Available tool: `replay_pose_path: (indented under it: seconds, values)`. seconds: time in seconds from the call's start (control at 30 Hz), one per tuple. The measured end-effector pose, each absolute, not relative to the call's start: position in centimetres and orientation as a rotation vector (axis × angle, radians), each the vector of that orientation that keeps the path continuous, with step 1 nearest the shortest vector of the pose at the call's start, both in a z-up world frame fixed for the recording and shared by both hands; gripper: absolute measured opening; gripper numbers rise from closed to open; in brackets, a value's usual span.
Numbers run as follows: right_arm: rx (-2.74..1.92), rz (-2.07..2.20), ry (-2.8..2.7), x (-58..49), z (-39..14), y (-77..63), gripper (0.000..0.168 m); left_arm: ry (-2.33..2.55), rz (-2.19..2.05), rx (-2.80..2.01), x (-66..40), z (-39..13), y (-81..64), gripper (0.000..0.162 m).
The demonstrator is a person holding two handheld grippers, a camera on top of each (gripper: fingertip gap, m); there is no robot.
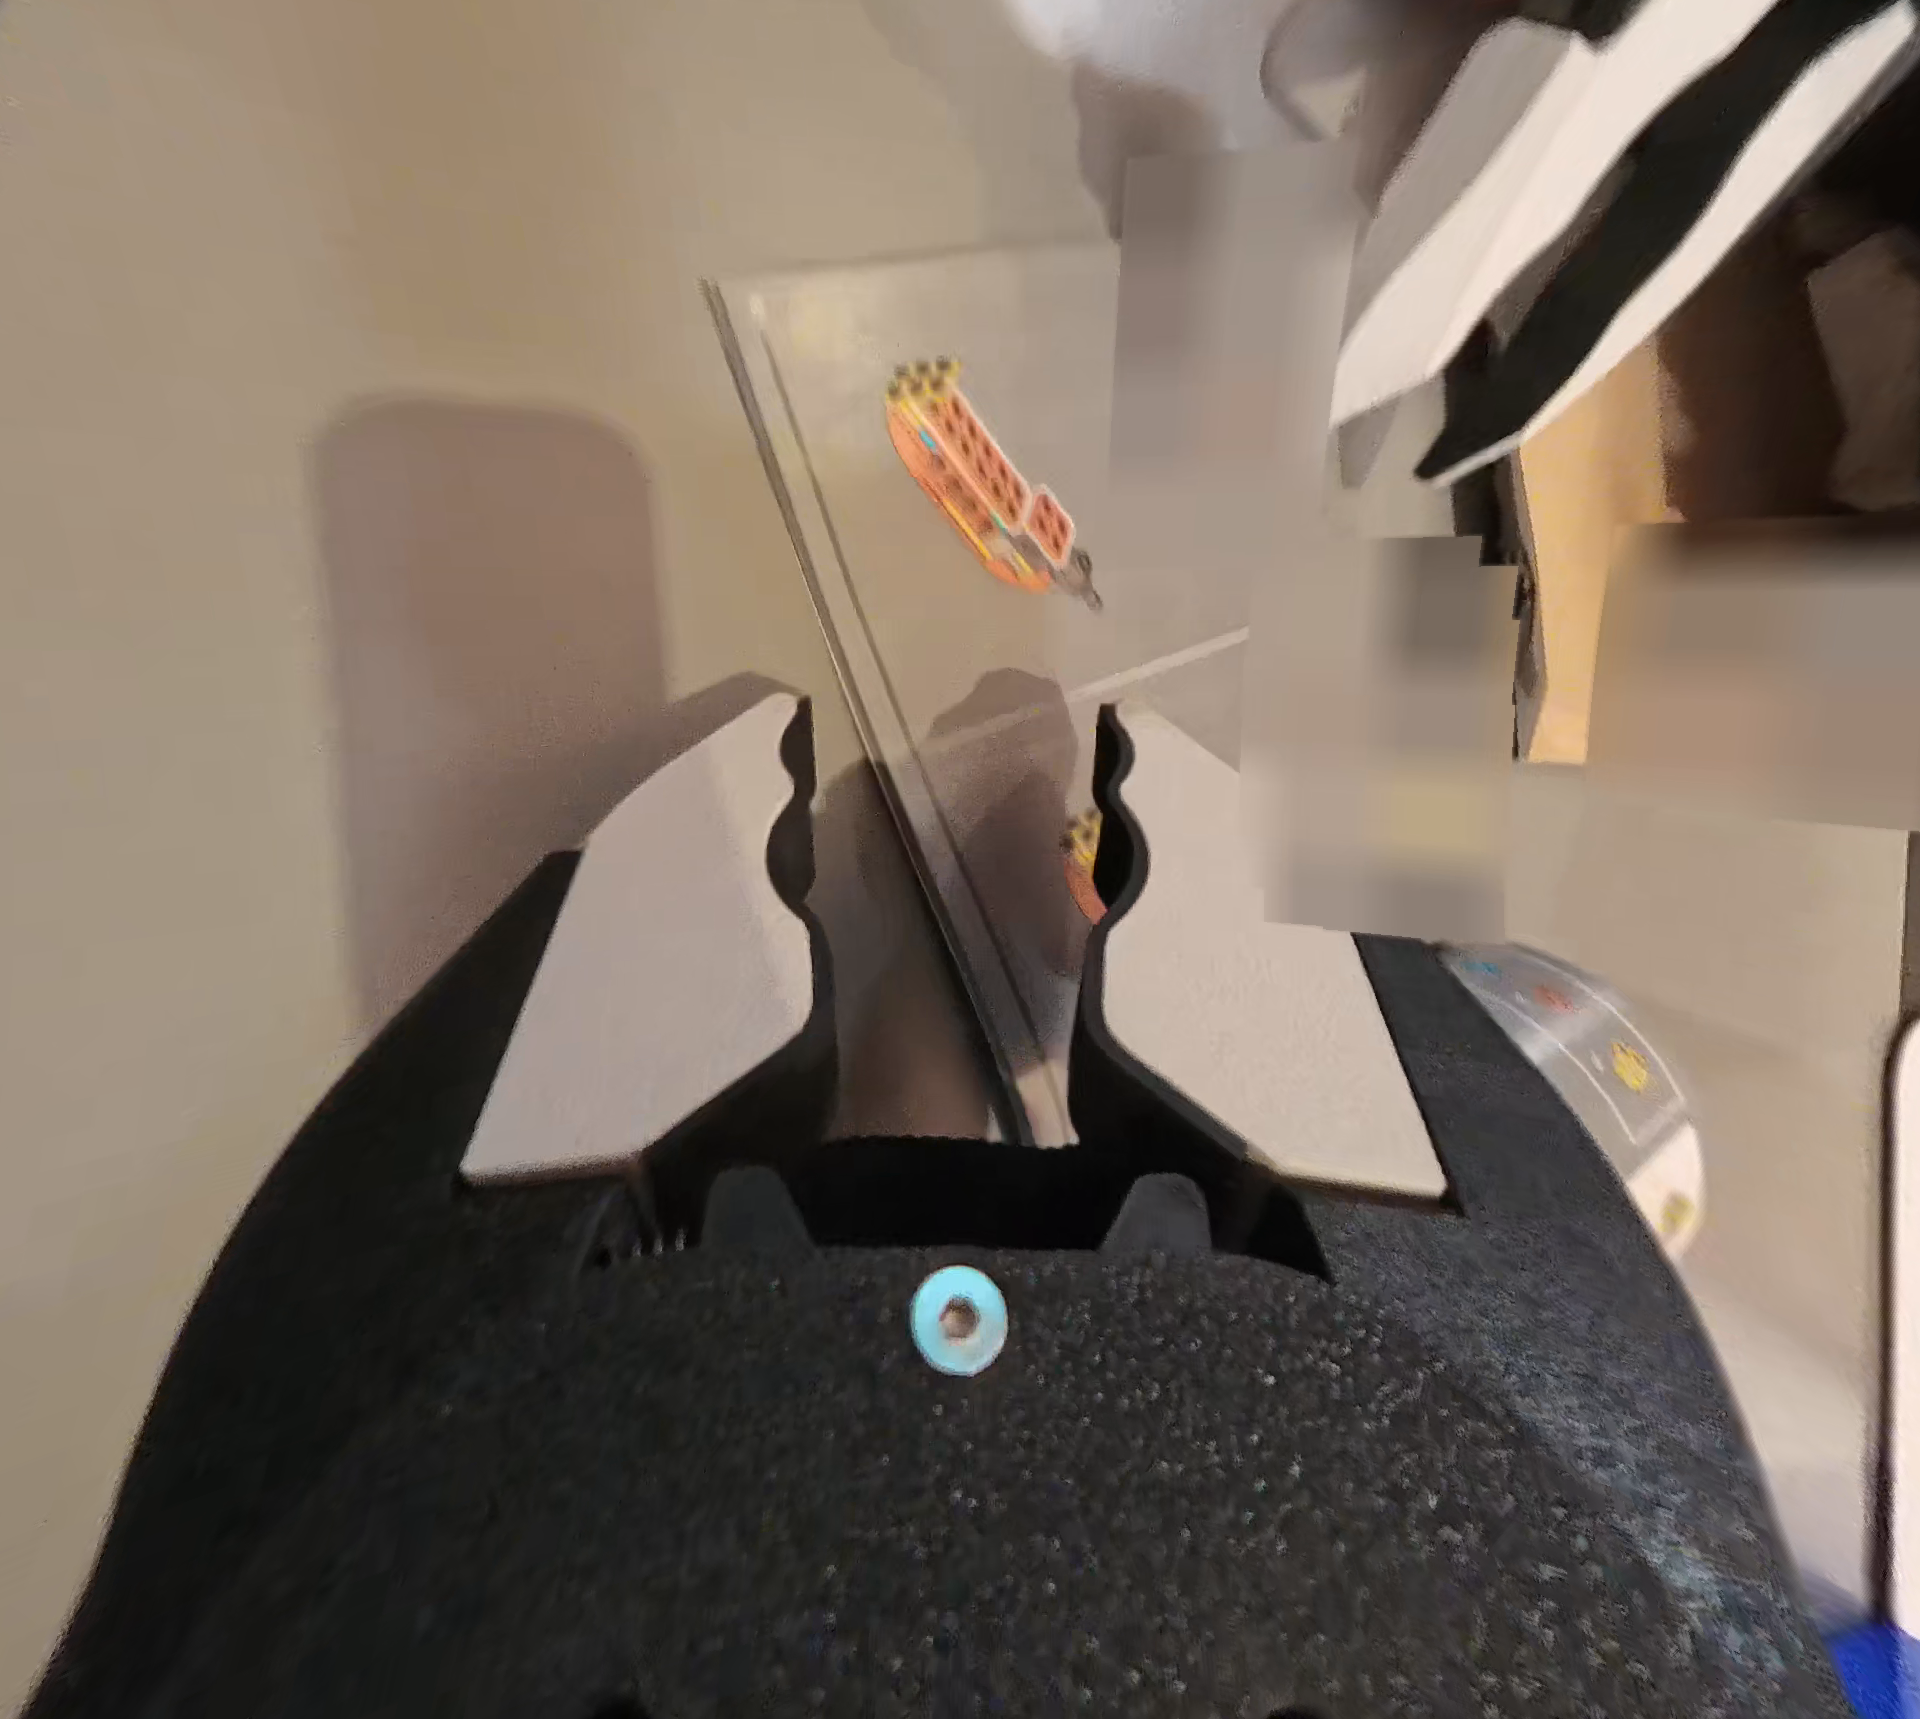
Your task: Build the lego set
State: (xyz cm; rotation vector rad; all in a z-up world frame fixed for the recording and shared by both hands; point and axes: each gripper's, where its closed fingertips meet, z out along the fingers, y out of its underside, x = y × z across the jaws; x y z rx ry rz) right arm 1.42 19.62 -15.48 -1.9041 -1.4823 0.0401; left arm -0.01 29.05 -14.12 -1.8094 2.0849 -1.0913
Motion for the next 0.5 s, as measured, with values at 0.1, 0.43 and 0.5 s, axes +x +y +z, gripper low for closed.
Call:
replay_pose_path:
  seconds: [0.1, 0.43, 0.5]
  values:
    - [-1.97, 0.079, -1.565, 3.1, -14.9, 19.3, 0.055, 2.074, -1.092, -1.805, 0.2, -14.1, 29.2, 0.062]
    - [-2.041, 0.159, -1.796, 2.1, -16.4, 20.5, 0.065, 2.004, -1.083, -1.767, 1.3, -14.1, 30.6, 0.062]
    - [-2.056, 0.161, -1.795, 2.2, -16.7, 20.8, 0.065, 2.0, -1.081, -1.761, 1.4, -14.0, 30.7, 0.062]
